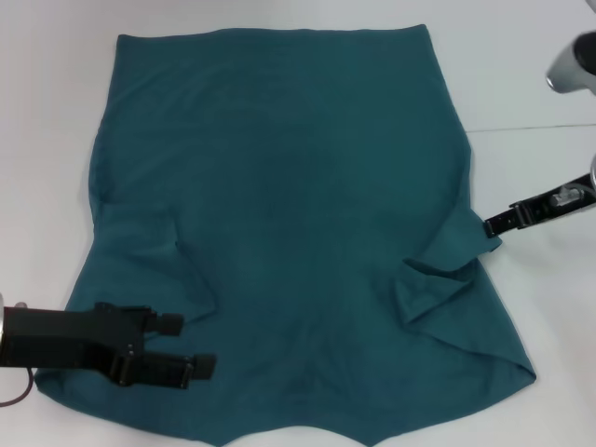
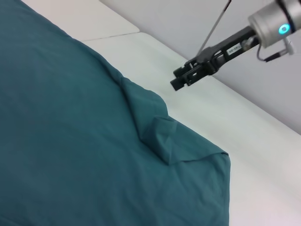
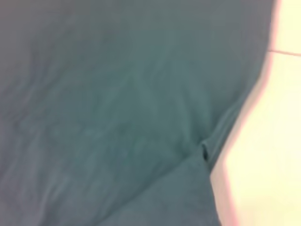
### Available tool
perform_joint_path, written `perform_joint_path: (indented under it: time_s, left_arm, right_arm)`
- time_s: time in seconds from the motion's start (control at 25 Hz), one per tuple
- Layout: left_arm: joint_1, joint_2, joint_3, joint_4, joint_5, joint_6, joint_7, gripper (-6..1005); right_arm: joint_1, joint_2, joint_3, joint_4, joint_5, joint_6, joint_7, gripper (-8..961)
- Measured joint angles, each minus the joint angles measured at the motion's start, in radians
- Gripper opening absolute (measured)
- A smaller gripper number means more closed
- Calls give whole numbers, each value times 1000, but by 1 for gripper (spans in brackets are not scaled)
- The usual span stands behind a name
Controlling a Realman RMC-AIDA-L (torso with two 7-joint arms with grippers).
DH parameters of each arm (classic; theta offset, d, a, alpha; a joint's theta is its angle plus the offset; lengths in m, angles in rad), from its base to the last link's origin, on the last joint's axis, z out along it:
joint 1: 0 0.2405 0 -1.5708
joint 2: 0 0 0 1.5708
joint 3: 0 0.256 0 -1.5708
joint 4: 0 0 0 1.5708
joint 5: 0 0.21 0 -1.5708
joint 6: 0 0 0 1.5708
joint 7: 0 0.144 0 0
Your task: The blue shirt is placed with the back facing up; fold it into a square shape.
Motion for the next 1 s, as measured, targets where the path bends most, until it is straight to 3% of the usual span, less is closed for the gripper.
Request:
perform_joint_path:
  time_s: [0.4,1.0]
  left_arm:
    - [-1,-4,15,2,0,0,0,936]
    - [6,-6,15,0,-4,0,12,936]
  right_arm:
    - [-24,-2,52,186,66,186,-11,773]
    - [-26,2,54,216,77,204,-25,773]
